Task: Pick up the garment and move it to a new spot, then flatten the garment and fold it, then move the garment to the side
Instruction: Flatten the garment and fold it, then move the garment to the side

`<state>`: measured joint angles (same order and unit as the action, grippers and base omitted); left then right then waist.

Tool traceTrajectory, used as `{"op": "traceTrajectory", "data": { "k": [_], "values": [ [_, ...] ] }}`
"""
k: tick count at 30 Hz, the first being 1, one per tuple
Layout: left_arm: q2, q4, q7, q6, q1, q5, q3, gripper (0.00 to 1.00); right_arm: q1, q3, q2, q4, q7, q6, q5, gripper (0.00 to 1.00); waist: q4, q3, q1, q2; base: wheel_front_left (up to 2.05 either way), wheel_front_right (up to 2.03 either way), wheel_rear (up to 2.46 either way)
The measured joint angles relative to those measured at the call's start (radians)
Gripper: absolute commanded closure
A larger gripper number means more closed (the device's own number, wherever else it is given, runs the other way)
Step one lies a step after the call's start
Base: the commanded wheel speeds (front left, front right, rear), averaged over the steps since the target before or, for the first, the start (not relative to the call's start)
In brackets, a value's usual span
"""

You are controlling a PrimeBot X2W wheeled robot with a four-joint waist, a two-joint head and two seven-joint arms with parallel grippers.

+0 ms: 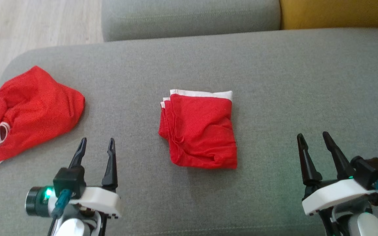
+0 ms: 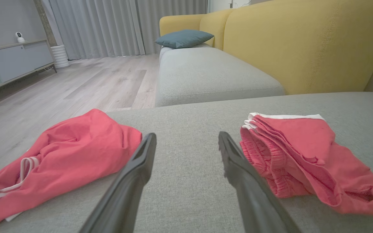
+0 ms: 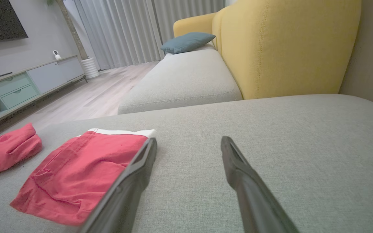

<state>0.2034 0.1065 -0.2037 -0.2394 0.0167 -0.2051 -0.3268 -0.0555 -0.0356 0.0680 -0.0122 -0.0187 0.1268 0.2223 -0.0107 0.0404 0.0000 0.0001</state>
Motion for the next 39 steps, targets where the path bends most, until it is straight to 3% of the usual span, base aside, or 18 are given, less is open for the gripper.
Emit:
{"op": "traceTrajectory", "data": {
  "k": [13,39],
  "values": [
    [0.021,-0.011,0.017,-0.008,-0.04,-0.009,-0.004,0.0,-0.041,0.001,-0.007,0.042,-0.034,0.0,-0.03,0.0,0.001,-0.045,0.0,0.0,0.0,0.0,0.0],
    [0.028,-0.016,0.008,-0.022,-0.033,-0.01,-0.018,0.0,-0.034,-0.014,-0.016,0.055,-0.074,0.0,-0.037,0.0,0.015,-0.012,0.0,0.0,0.0,0.0,0.0]
  ]
}}
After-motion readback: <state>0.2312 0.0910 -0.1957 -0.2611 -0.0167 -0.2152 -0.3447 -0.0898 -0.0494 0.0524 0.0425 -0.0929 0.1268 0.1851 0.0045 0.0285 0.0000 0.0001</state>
